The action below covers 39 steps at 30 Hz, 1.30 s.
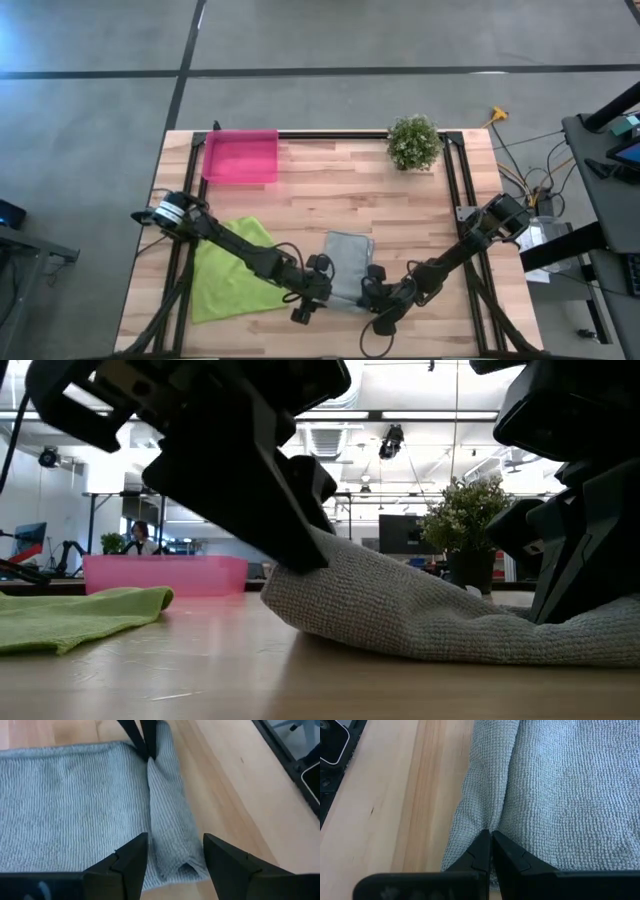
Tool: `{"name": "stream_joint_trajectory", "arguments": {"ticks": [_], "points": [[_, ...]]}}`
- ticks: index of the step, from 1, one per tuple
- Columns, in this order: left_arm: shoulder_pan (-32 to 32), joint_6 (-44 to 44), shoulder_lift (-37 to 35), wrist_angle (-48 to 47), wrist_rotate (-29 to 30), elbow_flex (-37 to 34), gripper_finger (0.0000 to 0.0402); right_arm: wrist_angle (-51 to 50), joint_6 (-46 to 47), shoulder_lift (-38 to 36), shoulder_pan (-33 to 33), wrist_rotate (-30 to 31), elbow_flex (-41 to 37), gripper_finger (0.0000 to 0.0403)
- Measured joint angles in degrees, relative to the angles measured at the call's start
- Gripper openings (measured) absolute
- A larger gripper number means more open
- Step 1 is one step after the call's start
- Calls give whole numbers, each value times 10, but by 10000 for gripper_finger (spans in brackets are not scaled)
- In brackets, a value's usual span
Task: Roll microfiber towels into tight, uniform cylinder then place into a basket
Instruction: Roll the blue microfiber cloth
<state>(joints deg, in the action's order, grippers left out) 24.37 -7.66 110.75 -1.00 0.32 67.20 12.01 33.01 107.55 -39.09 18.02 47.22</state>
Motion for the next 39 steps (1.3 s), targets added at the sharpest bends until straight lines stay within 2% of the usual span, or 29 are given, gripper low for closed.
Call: {"name": "stream_joint_trajectory", "arguments": {"ticks": [5, 15, 22, 28, 39], "points": [[0, -7, 18, 1, 0, 12, 165, 0, 0, 0, 0, 0, 0, 13], [-1, -10, 32, 3, 0, 53, 57, 2, 4, 0, 0, 0, 0, 13], [-1, -11, 32, -25, -31, 51, 6, 3, 4, 0, 0, 0, 0, 13], [0, -26, 32, -36, -34, 47, 2, 2, 1, -6, 0, -1, 0, 13], [2, -27, 32, -40, -38, 48, 1, 2, -6, -64, 0, -1, 0, 15]]}}
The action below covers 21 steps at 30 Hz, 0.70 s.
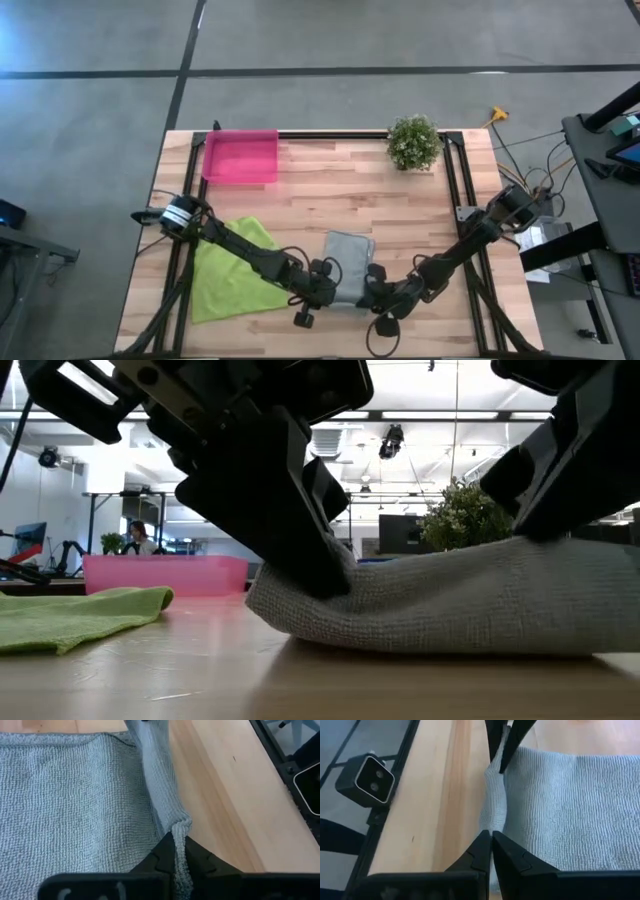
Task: Roll microfiber towels into tight, uniform cylinder then place into a basket
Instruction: Roll the blue microfiber cloth
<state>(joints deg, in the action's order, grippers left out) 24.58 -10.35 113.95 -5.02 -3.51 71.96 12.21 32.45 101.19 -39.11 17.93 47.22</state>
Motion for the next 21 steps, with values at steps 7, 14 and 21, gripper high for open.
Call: {"name": "stream_joint_trajectory", "arguments": {"ticks": [7, 14, 21], "points": [[0, -29, 2, 1, 2, -9, 0, -3, 6, -2, 0, 1, 0, 61], [0, -51, 2, 15, 8, -15, 0, 9, 6, -1, 0, 14, 11, 130], [1, -122, 2, 51, 32, -15, 0, 15, 36, 38, 0, 17, 26, 175]]}}
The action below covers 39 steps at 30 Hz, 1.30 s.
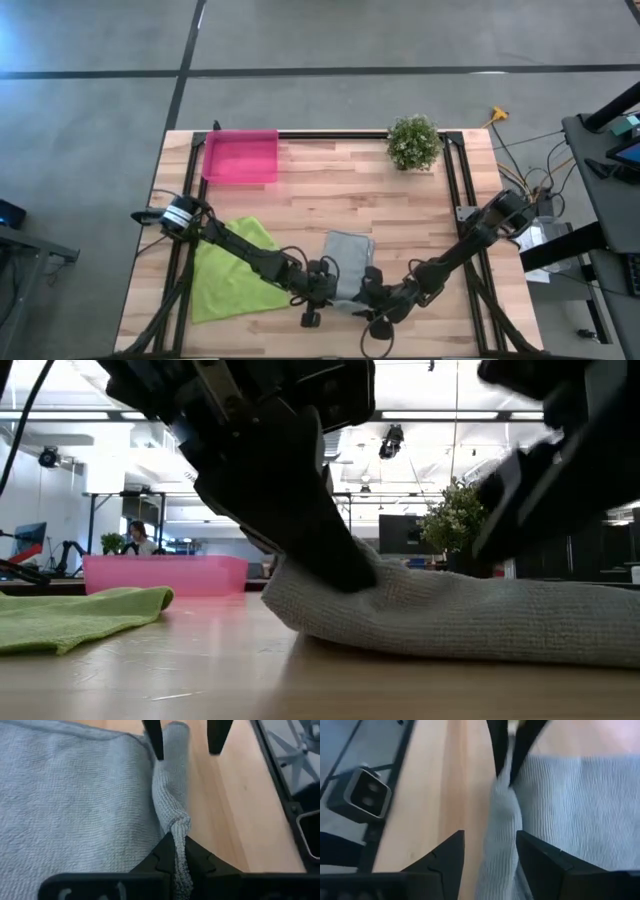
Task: Roll microfiber towels into tight, uniform cylinder then place into a basket
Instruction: Roll the blue microfiber cloth
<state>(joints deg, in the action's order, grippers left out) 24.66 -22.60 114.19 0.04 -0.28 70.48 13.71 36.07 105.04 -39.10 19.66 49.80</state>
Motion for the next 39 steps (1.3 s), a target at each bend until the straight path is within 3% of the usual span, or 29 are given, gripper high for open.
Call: {"name": "stream_joint_trajectory", "arguments": {"ticks": [7, 15, 25, 39], "points": [[7, -11, 0, 0, 8, 1, 0, -15, 73, 20, 0, -1, 1, 169], [7, -32, 0, -1, 26, 1, 0, -27, 94, 17, -6, -50, 2, 94], [7, -88, 0, -18, 23, 0, 0, -28, 94, 17, -14, -46, 0, 27], [29, -203, -1, 2, 17, -37, 0, 23, 75, 20, -8, -47, -10, 9]]}}
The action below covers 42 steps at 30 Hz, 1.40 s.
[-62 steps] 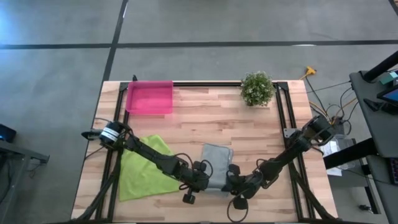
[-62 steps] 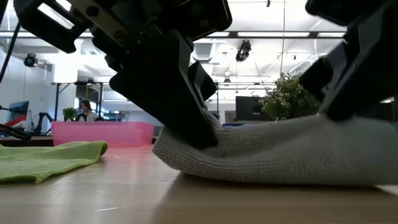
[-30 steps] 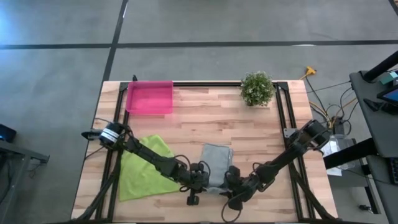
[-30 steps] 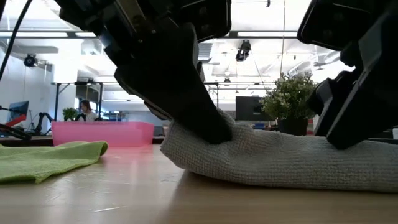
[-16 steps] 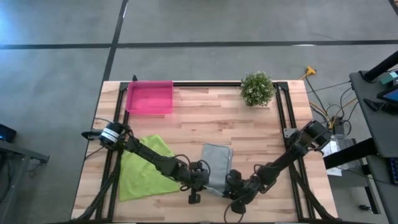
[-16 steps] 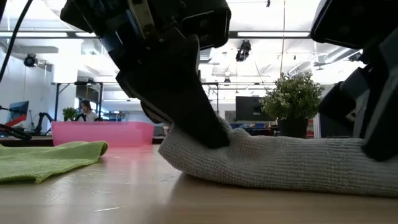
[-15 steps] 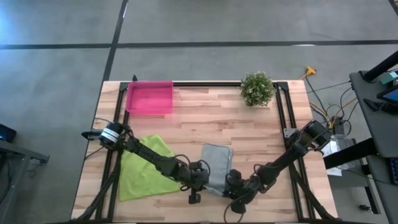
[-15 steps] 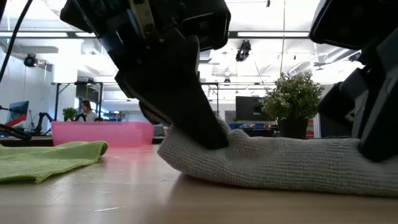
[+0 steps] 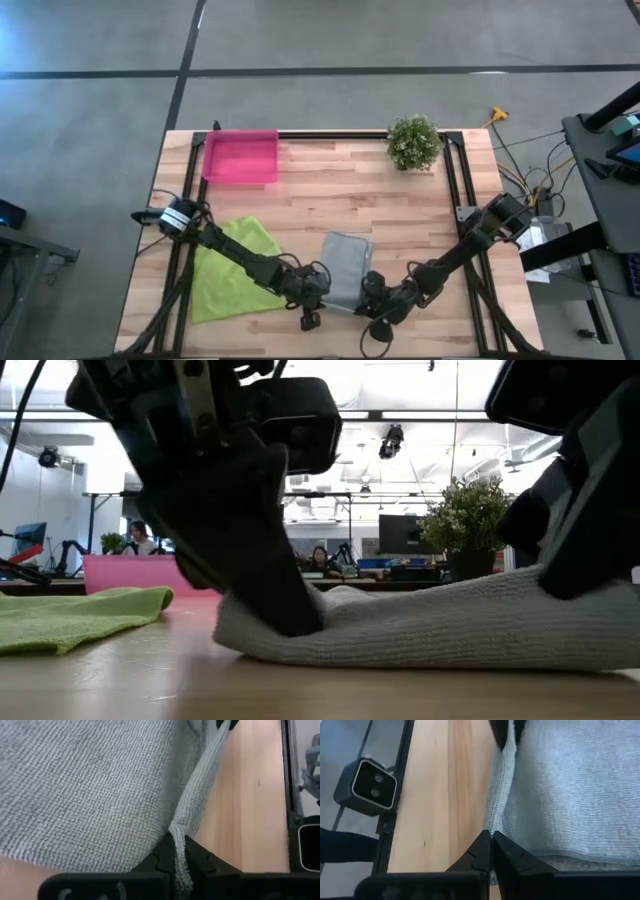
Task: Roll microfiber towels into tight, uniform cylinder then place into a basket
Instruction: Roll the blue microfiber cloth
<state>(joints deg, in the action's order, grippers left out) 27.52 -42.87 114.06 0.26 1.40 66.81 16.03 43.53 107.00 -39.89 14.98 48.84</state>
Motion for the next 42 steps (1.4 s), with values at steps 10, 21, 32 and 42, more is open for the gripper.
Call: {"name": "stream_joint_trajectory", "arguments": {"ticks": [10, 21, 32, 42], "points": [[5, -5, -1, -7, -20, -6, 0, 81, 9, 83, 9, -72, 17, 9], [8, -13, -2, -29, -25, -11, 0, 32, 32, 65, 9, -48, 20, 9], [9, -10, -2, -23, -21, -16, 0, 31, 43, 64, 8, -44, 18, 9], [9, -37, -1, -18, -19, -21, 0, 32, 41, 65, 8, -44, 17, 9]]}}
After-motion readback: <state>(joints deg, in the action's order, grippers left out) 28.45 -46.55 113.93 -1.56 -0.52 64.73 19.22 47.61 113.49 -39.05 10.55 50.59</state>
